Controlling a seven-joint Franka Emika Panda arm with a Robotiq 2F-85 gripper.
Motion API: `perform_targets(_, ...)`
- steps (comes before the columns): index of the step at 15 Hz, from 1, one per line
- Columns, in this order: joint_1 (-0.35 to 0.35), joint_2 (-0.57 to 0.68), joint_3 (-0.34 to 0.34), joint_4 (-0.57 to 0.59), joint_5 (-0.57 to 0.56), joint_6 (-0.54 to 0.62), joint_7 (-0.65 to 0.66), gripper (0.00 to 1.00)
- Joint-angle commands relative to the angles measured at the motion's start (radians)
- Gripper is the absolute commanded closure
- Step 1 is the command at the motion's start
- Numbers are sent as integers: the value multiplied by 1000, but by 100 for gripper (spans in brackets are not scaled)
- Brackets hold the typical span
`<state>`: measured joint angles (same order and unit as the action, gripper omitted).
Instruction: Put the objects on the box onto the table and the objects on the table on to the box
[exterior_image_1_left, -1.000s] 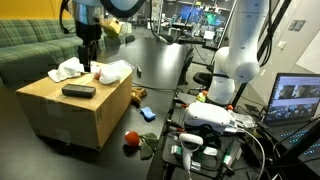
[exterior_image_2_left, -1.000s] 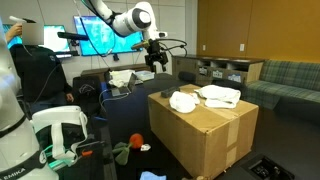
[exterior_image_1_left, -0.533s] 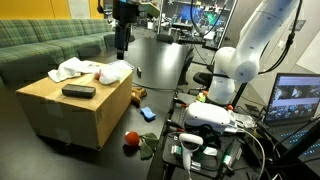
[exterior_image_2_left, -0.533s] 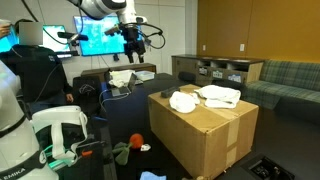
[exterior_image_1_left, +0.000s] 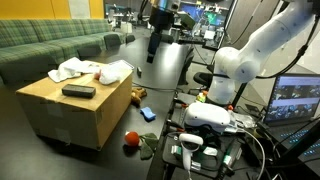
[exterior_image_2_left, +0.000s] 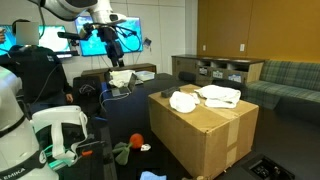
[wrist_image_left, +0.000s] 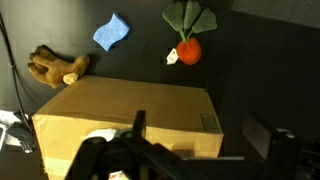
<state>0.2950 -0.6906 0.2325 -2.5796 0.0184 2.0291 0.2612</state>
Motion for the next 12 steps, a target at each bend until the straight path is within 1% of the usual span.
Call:
perform_targets(1,-45,-153,46,-139,4,77,76,0)
perform_targets(4,-64,-222,78,-214,-7,136,116,0)
perform_targets(6,-96,-182,106,-178,-20,164,136,0)
perform_targets(7,-106,-188,117,-185,-25,178,146,0)
perform_targets(12,-141,-181,132,-182,-32,229,145,0)
